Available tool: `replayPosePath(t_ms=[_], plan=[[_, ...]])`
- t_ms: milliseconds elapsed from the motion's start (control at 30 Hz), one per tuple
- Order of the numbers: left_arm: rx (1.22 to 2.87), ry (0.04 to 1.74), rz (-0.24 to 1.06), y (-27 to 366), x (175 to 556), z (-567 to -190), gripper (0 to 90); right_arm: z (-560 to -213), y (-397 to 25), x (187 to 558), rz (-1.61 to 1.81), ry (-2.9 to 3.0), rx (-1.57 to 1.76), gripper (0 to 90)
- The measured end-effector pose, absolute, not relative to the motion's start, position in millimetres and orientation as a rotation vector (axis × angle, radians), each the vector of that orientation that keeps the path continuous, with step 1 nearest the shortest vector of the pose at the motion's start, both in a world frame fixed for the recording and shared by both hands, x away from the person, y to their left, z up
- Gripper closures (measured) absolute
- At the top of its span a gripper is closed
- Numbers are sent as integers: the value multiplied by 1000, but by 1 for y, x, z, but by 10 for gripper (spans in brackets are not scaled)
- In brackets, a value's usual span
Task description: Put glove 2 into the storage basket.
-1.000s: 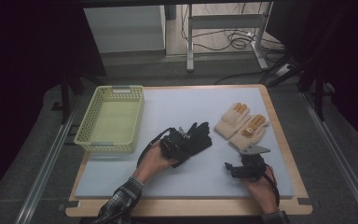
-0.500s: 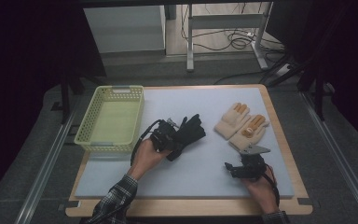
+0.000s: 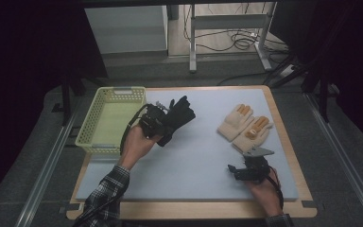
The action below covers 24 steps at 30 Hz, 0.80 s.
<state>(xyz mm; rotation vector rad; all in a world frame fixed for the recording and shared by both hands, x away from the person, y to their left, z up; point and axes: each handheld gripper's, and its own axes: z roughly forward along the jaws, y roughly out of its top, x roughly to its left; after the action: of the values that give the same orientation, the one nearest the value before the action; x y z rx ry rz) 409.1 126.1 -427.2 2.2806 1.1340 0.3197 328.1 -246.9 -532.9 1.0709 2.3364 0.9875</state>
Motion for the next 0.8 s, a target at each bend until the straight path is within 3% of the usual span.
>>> replayPosePath(t_ms=[400,800], plan=[[2176,1307,419,191,419,-405,612,-533,-247,328,989,2337,1072,201],[2084,1515,467,266,425,-421,605,-533,-247,328,988,2336,1071,201]])
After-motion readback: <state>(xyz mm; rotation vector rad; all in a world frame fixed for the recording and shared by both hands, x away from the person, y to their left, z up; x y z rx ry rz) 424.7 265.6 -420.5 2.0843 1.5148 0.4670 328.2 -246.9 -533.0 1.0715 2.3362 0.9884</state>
